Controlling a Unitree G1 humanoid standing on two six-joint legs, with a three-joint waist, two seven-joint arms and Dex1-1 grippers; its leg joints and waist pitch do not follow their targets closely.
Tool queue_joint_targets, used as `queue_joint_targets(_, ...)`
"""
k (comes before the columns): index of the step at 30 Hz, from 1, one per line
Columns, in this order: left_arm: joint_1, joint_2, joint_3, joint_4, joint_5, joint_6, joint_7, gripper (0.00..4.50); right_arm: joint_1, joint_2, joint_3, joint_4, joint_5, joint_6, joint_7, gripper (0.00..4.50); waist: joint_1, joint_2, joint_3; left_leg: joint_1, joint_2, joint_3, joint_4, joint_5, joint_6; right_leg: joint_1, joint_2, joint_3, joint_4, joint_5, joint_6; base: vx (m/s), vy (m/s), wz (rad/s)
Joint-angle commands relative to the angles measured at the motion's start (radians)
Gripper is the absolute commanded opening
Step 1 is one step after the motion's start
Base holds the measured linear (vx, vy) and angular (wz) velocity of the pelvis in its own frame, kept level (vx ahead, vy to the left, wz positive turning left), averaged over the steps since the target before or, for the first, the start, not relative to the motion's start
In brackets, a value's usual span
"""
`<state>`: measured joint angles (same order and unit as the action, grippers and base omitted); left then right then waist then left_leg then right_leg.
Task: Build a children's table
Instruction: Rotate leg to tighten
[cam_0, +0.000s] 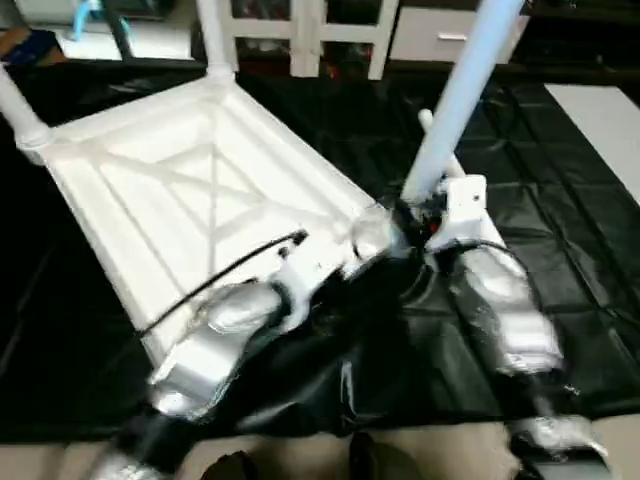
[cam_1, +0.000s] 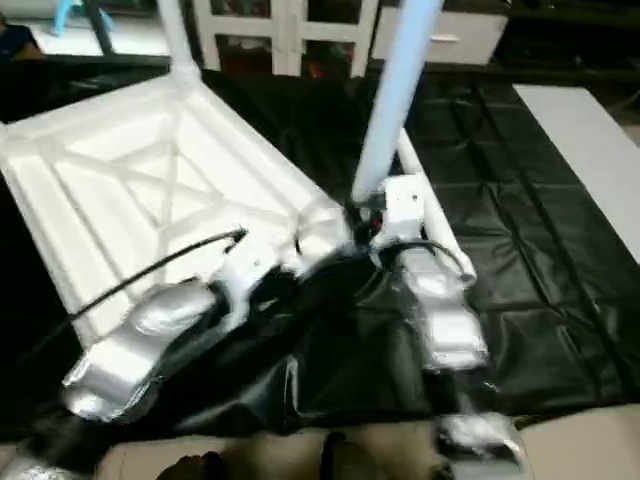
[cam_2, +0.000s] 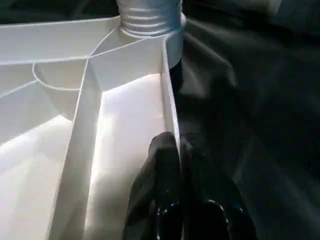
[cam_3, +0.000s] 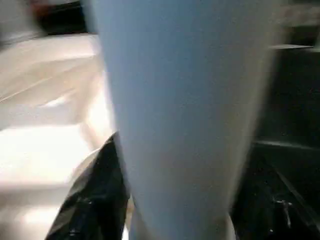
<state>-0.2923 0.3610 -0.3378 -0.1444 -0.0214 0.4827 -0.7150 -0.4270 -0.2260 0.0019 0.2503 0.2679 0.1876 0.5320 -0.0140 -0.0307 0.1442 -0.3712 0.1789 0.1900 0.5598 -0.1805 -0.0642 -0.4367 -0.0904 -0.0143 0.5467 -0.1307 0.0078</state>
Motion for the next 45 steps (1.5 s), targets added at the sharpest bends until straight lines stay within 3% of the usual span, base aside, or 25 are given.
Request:
queue_joint_targets(1, 0.060, 0.049, -0.035, -0.014, -0.057, -0.045, -0.151, 0.00, 0.018, -0.065, 0.035, -0.073, 0.048, 0.029, 0.153, 2.82, 0.008, 0.007, -0.050, 0.008, 0.036, -0.011, -0.079, -0.322, 0.073, 0.039, -0.023, 0.018, -0.051, -0.275, -0.166, 0.068, -0.032, 0.06)
queue_joint_targets(3, 0.095, 0.110, -0.009, -0.033, -0.073, -0.036, -0.197, 0.00, 0.047, -0.159, 0.050, -0.101, 0.027, 0.006, 0.239, 2.82, 0.022, 0.011, -0.054, 0.019, 0.040, 0.004, -0.068, -0.237, 0.101, 0.033, -0.022, 0.023, -0.043, -0.208, -0.212, 0.073, -0.036, 0.09)
queue_joint_targets(4, 0.111, 0.136, 0.006, -0.041, -0.082, -0.033, -0.215, 0.00, 0.060, -0.198, 0.047, -0.109, 0.021, -0.003, 0.275, 2.82, 0.026, 0.013, -0.054, 0.019, 0.041, 0.007, -0.065, -0.208, 0.105, 0.033, -0.020, 0.024, -0.037, -0.177, -0.225, 0.072, -0.033, 0.07)
queue_joint_targets(5, 0.122, 0.153, 0.017, -0.045, -0.090, -0.033, -0.228, 0.00, 0.068, -0.219, 0.034, -0.112, 0.032, 0.004, 0.303, 2.82, 0.027, 0.013, -0.057, 0.010, 0.041, 0.009, -0.060, -0.142, 0.115, 0.044, -0.020, 0.023, -0.021, -0.103, -0.249, 0.072, -0.033, 0.07)
queue_joint_targets(6, 0.136, 0.175, 0.030, -0.050, -0.099, -0.034, -0.243, 0.00, 0.079, -0.242, 0.007, -0.123, 0.061, 0.015, 0.344, 2.82, 0.029, 0.015, -0.060, 0.012, 0.040, 0.011, -0.056, -0.093, 0.130, 0.046, -0.019, 0.023, -0.011, -0.027, -0.272, 0.061, -0.018, -0.01)
queue_joint_targets(9, 0.140, 0.190, 0.031, -0.048, -0.106, -0.046, -0.246, 0.00, 0.086, -0.258, -0.010, -0.123, 0.083, 0.017, 0.380, 2.82, 0.030, 0.015, -0.062, 0.013, 0.038, 0.014, -0.047, -0.022, 0.168, 0.050, -0.017, 0.023, 0.000, 0.081, -0.311, 0.041, -0.011, -0.01)
queue_joint_targets(11, 0.140, 0.195, 0.031, -0.047, -0.109, -0.054, -0.245, 0.00, 0.088, -0.266, -0.014, -0.121, 0.093, 0.018, 0.393, 2.58, 0.033, 0.013, -0.059, 0.012, 0.038, 0.016, -0.047, -0.034, 0.175, 0.049, -0.019, 0.024, -0.001, 0.060, -0.314, 0.000, 0.000, 0.00)
queue_joint_targets(15, 0.138, 0.190, 0.030, -0.051, -0.124, -0.064, -0.248, 0.00, 0.089, -0.277, -0.002, -0.114, 0.116, 0.027, 0.418, 2.28, 0.041, 0.014, -0.051, 0.016, 0.044, 0.013, -0.055, -0.145, 0.126, 0.045, -0.022, 0.025, -0.016, -0.133, -0.284, 0.000, 0.000, 0.00)
queue_joint_targets(18, 0.137, 0.187, 0.025, -0.054, -0.127, -0.064, -0.245, 0.00, 0.089, -0.269, 0.005, -0.119, 0.122, 0.037, 0.421, 2.09, 0.040, 0.013, -0.048, 0.015, 0.043, 0.011, -0.057, -0.189, 0.091, 0.041, -0.022, 0.026, -0.021, -0.203, -0.258, 0.000, 0.000, 0.00)
queue_joint_targets(22, 0.137, 0.187, 0.023, -0.055, -0.130, -0.064, -0.243, 0.00, 0.088, -0.260, 0.007, -0.117, 0.118, 0.046, 0.403, 1.97, 0.041, 0.013, -0.050, 0.015, 0.042, 0.010, -0.056, -0.180, 0.083, 0.041, -0.021, 0.027, -0.020, -0.197, -0.246, 0.000, 0.000, 0.00)
queue_joint_targets(25, 0.132, 0.174, 0.010, -0.056, -0.112, -0.047, -0.210, 0.00, 0.080, -0.204, -0.002, -0.090, 0.067, 0.088, 0.240, 1.95, 0.039, 0.012, -0.051, 0.011, 0.039, 0.011, -0.054, -0.142, 0.090, 0.041, -0.019, 0.027, -0.015, -0.151, -0.252, 0.000, 0.000, 0.00)
queue_joint_targets(26, 0.130, 0.169, 0.006, -0.056, -0.106, -0.041, -0.199, 0.00, 0.078, -0.190, -0.005, -0.083, 0.055, 0.098, 0.197, 1.95, 0.035, 0.012, -0.050, 0.008, 0.038, 0.010, -0.056, -0.148, 0.079, 0.042, -0.020, 0.026, -0.017, -0.173, -0.248, 0.000, 0.000, 0.00)
queue_joint_targets(28, 0.117, 0.139, -0.006, -0.055, -0.097, -0.002, -0.161, 0.00, 0.069, -0.134, -0.021, -0.056, 0.029, 0.125, 0.069, 1.94, 0.031, 0.011, -0.048, 0.010, 0.038, 0.009, -0.058, -0.174, 0.063, 0.042, -0.021, 0.027, -0.021, -0.218, -0.236, 0.000, 0.000, 0.00)
queue_joint_targets(30, 0.070, 0.046, -0.034, -0.024, -0.052, 0.095, -0.046, 0.00, 0.039, -0.017, -0.067, 0.017, -0.014, 0.151, -0.192, 1.93, 0.017, 0.014, -0.040, 0.009, 0.037, 0.005, -0.067, -0.253, 0.013, 0.032, -0.023, 0.027, -0.038, -0.366, -0.197, 0.000, 0.000, 0.00)
queue_joint_targets(32, 0.030, -0.051, -0.033, 0.024, -0.018, 0.158, 0.071, 0.00, 0.017, 0.067, -0.095, 0.072, -0.018, 0.134, -0.330, 1.93, 0.014, 0.019, -0.040, 0.018, 0.035, -0.002, -0.069, -0.315, -0.027, 0.025, -0.024, 0.024, -0.045, -0.463, -0.160, -0.055, 0.003, -0.03)
queue_joint_targets(33, -0.001, -0.128, -0.035, 0.063, -0.005, 0.189, 0.141, 0.00, -0.001, 0.121, -0.101, 0.123, -0.028, 0.098, -0.412, 1.93, 0.013, 0.014, -0.041, 0.023, 0.033, -0.002, -0.069, -0.351, -0.035, 0.021, -0.020, 0.023, -0.051, -0.490, -0.131, -0.054, 0.009, 0.01)
queue_joint_targets(34, -0.002, -0.131, -0.035, 0.064, -0.004, 0.190, 0.143, 0.00, -0.002, 0.123, -0.101, 0.125, -0.029, 0.097, -0.415, 1.93, 0.012, 0.016, -0.035, 0.024, 0.031, -0.005, -0.070, -0.396, -0.039, 0.013, -0.021, 0.020, -0.060, -0.530, -0.109, 0.000, 0.000, 0.00)
queue_joint_targets(35, -0.020, -0.174, -0.038, 0.087, 0.001, 0.203, 0.178, 0.00, -0.013, 0.153, -0.100, 0.154, -0.038, 0.074, -0.460, 1.93, 0.010, 0.014, -0.037, 0.025, 0.030, -0.005, -0.071, -0.412, -0.041, 0.014, -0.018, 0.019, -0.062, -0.544, -0.096, 0.000, 0.000, 0.00)
queue_joint_targets(37, -0.074, -0.266, -0.086, 0.133, 0.013, 0.160, 0.201, 0.00, -0.061, 0.228, -0.053, 0.248, -0.053, 0.017, -0.473, 1.93, 0.006, 0.011, -0.037, 0.029, 0.027, -0.011, -0.072, -0.464, -0.039, 0.008, -0.017, 0.012, -0.072, -0.593, -0.064, 0.000, 0.000, 0.00)
queue_joint_targets(39, -0.082, -0.272, -0.100, 0.132, 0.012, 0.144, 0.185, 0.00, -0.078, 0.241, -0.030, 0.262, -0.048, -0.012, -0.412, 1.93, 0.005, 0.011, -0.038, 0.025, 0.025, -0.018, -0.076, -0.476, -0.025, 0.015, -0.020, 0.007, -0.076, -0.590, -0.045, 0.000, 0.000, 0.00)
queue_joint_targets(41, -0.076, -0.255, -0.101, 0.117, 0.009, 0.134, 0.161, 0.00, -0.080, 0.225, -0.003, 0.236, -0.060, -0.021, -0.330, 1.93, 0.006, 0.009, -0.042, 0.012, 0.028, -0.020, -0.082, -0.436, -0.014, 0.025, -0.021, 0.009, -0.069, -0.527, -0.049, 0.000, 0.000, 0.00)
queue_joint_targets(42, -0.071, -0.243, -0.099, 0.110, 0.008, 0.127, 0.150, 0.00, -0.077, 0.211, 0.006, 0.222, -0.065, -0.023, -0.302, 1.93, 0.006, 0.008, -0.041, 0.013, 0.029, -0.018, -0.081, -0.430, -0.009, 0.023, -0.019, 0.010, -0.068, -0.501, -0.057, 0.000, 0.000, 0.00)
queue_joint_targets(44, -0.028, -0.134, -0.078, 0.067, -0.003, 0.050, 0.059, 0.00, -0.058, 0.116, 0.005, 0.129, -0.043, -0.046, -0.151, 2.49, 0.011, 0.007, -0.046, 0.012, 0.029, -0.019, -0.080, -0.420, 0.003, 0.028, -0.019, 0.011, -0.063, -0.470, -0.062, 0.000, 0.000, 0.00)
queue_joint_targets(45, 0.005, -0.070, -0.058, 0.037, -0.027, 0.008, -0.007, 0.00, -0.044, 0.058, -0.006, 0.075, -0.014, -0.047, -0.071, 2.65, 0.009, 0.004, -0.047, -0.002, 0.033, -0.015, -0.081, -0.353, 0.028, 0.039, -0.023, 0.017, -0.052, -0.381, -0.088, 0.000, 0.000, 0.00)
